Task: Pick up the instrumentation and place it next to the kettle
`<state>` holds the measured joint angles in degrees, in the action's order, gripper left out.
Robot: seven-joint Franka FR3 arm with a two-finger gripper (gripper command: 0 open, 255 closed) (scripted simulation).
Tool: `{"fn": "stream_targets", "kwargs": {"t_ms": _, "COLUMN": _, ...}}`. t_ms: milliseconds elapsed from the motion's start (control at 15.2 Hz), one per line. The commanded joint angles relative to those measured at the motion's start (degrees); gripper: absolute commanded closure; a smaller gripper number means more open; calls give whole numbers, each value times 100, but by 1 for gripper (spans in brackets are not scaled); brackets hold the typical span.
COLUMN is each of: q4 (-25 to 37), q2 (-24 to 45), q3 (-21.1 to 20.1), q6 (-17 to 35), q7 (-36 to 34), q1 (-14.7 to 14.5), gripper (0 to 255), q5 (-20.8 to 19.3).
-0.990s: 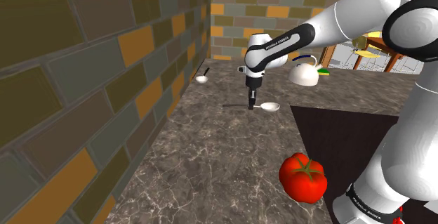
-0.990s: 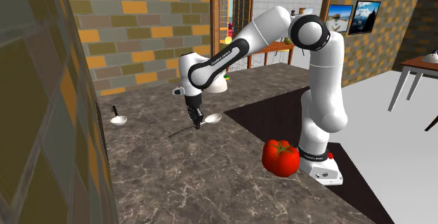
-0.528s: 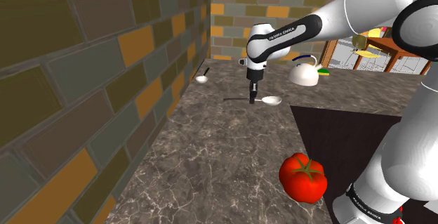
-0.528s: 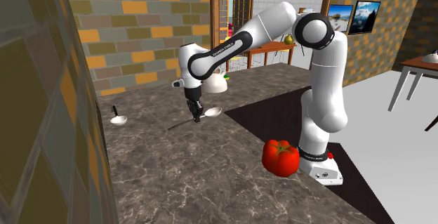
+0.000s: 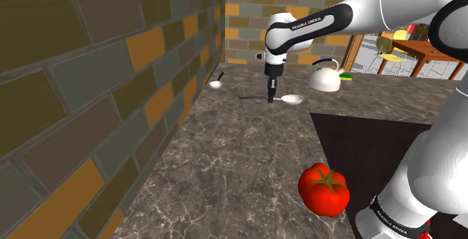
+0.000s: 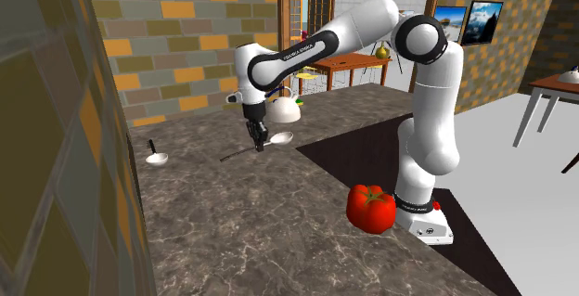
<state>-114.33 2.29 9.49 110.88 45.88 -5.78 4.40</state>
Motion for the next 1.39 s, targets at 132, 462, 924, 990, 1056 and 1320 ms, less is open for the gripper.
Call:
{"fn": "stream_targets", "kwargs": {"t_ms": 132, "q4": 211, "q2": -85, "q3": 3, "q6": -297, "q7": -24, "q1": 2, "gripper": 255, "q5": -24}}
{"fn": "stream_targets", "kwargs": {"t_ms": 462, "q4": 506, "q2": -165, "q3": 4, "q6": -668, "q7": -57, "q1": 2, "gripper": 255, "q5": -45}}
{"fn": "stream_targets", "kwargs": {"t_ms": 924, "q4": 975, "q2": -225, "q3": 5, "q6": -1195, "q7": -94, "q1": 2, "gripper": 255, "q5": -62}}
{"fn": "stream_targets", "kwargs": {"t_ms": 990, "q4": 1047, "q2": -228, "q3": 5, "q6": -1271, "q7": -99, "q1": 3, "gripper": 255, "q5": -64}}
{"fn": "stream_targets", "kwargs": {"t_ms": 1056, "q4": 1121, "q2": -230, "q3": 5, "q6": -1348, "q7": -104, "q1": 3, "gripper": 255, "q5": -65}}
{"fn": "stream_targets", "kwargs": {"t_ms": 1320, "q4": 1434, "q2": -227, "q3": 7, "q6": -1656, "q7": -120, "q1": 5, "gripper": 255, "q5": -67}}
